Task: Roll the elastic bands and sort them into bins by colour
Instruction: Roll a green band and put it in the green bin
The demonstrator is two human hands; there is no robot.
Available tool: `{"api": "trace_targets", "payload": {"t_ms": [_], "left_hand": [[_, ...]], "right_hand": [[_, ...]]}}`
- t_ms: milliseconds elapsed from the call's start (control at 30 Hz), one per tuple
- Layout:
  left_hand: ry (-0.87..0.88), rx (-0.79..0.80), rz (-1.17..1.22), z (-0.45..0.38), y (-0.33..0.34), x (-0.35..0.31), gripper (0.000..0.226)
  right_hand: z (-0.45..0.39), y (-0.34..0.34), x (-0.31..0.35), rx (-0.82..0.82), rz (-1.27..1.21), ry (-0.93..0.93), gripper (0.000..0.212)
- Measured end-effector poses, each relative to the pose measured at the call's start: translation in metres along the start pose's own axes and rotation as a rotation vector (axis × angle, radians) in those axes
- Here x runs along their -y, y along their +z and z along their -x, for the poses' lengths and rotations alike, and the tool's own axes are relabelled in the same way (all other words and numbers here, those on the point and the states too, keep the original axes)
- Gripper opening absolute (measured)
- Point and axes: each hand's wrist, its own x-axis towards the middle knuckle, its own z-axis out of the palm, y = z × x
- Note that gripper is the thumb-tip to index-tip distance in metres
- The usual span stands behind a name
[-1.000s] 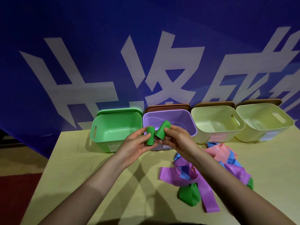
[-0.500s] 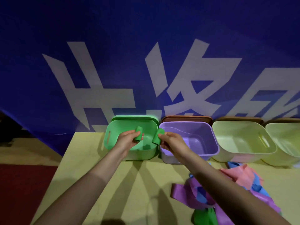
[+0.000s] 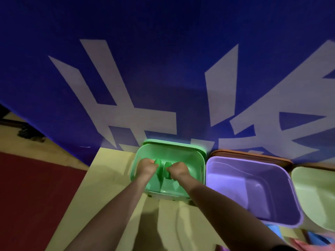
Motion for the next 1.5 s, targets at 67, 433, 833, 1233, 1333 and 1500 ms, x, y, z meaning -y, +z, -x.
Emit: {"api": "trace_targets", "payload": {"t_ms": [67,433,833,1233,1333,1500], "left_hand": [[0.015,-0.034,-0.03,0.002,0.0,-0.006,0.029],[0.117,-0.084,-0.223,-0.025,0.018,0.006,0.011],[0.118,-0.146,-0.218,-0.027,0.027,0.003,0.021],[0.13,-0.139,-0.529,-0.034,0.021,0.002,0.024],[0.136,-0.138,-0.507,-0.035,0.021,0.005,0.02],[0.183,-0.144,-0.548,-0.036,0.025,0.003,0.017]], "right_hand": [[-0.008,0.007,0.006,0.015,0.009,-0.017,0.031],[-0.032,0.028,0.01,-0.06,-0.057,-0.051,0.012],[-0.041,0.035,0.008,-0.126,-0.277,0.055,0.021],[-0.047,0.037,-0.001,-0.066,-0.279,-0.019,0.02],[-0.051,0.035,-0.001,-0.054,-0.263,-0.035,0.018],[-0.057,0.038,-0.002,-0.104,-0.15,-0.06,0.012]]}}
